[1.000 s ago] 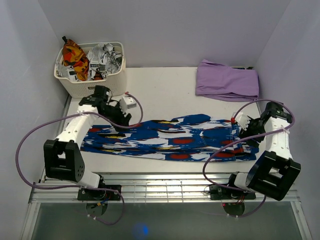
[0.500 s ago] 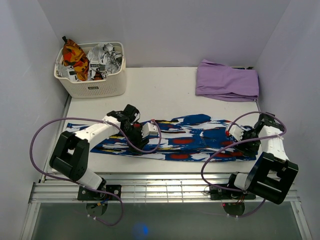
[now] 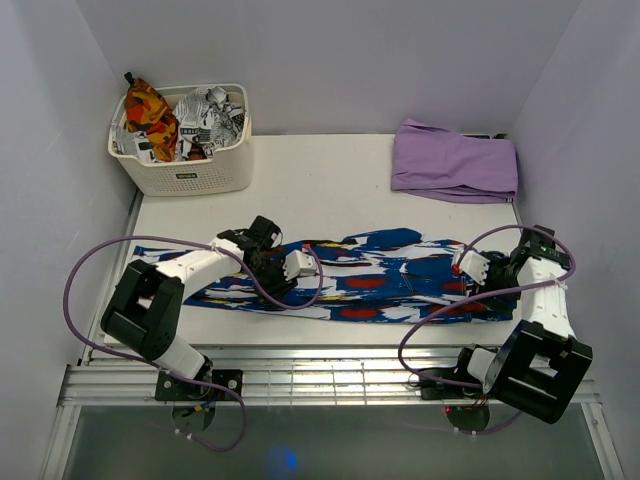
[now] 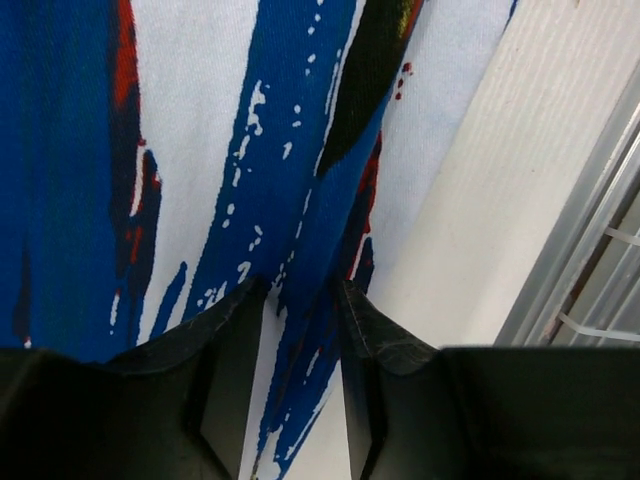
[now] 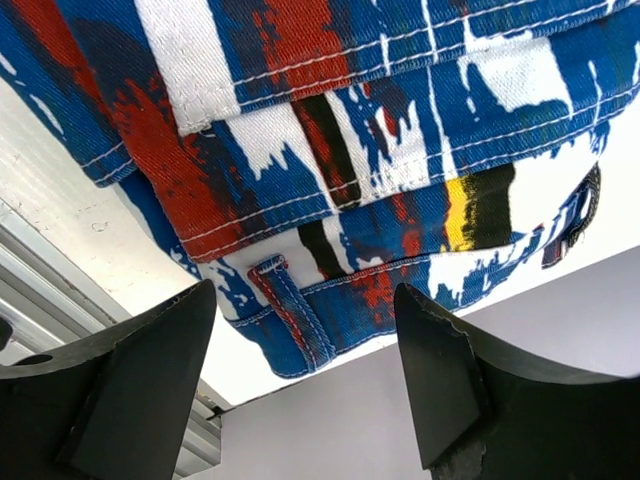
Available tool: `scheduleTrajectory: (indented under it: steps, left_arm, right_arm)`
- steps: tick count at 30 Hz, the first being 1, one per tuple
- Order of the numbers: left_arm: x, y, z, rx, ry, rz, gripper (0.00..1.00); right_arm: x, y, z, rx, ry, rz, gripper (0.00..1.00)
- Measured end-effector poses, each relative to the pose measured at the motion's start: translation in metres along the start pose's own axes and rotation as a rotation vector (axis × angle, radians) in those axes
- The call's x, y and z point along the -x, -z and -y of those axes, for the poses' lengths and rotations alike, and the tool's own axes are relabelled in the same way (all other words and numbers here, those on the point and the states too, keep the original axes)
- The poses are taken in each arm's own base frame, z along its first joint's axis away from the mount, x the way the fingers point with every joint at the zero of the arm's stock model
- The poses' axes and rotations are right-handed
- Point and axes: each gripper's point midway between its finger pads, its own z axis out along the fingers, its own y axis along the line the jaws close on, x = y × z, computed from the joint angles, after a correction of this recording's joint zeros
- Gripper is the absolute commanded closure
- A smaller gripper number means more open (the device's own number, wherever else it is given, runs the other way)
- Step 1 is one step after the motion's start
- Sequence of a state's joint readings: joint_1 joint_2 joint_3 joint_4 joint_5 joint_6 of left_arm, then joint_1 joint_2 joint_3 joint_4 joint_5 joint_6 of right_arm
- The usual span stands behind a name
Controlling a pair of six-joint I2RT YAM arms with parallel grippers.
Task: Fold and stack the trousers
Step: Fold the trousers
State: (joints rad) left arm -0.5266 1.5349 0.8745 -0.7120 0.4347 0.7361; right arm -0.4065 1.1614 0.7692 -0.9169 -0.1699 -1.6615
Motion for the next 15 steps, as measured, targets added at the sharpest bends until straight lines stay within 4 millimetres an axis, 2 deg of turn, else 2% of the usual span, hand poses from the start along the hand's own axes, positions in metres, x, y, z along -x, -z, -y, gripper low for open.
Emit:
scheduleTrajectory:
  steps: [5, 10, 12, 13, 15]
  left_arm:
    - [0.002, -0.001, -0.005, 0.018, 0.001, 0.005, 0.64]
    - [0.003, -0.003, -0.008, 0.028, 0.007, 0.006, 0.86]
    - [0.003, -0.003, -0.008, 0.028, 0.007, 0.007, 0.91]
    - [0.003, -0.003, -0.007, 0.027, 0.007, 0.007, 0.97]
    - [0.003, -0.002, -0.006, 0.025, 0.007, 0.008, 1.00]
  right_arm:
    - [-0.003, -0.002, 0.000, 0.010, 0.011, -0.006, 0.23]
    - [-0.005, -0.005, -0.001, 0.029, 0.022, -0.012, 0.21]
    - [-0.007, -0.006, -0.002, 0.024, 0.033, -0.015, 0.21]
    - [-0.008, -0.007, -0.004, 0.027, 0.038, -0.020, 0.23]
    - [-0.011, -0.011, -0.009, 0.039, 0.047, -0.026, 0.29]
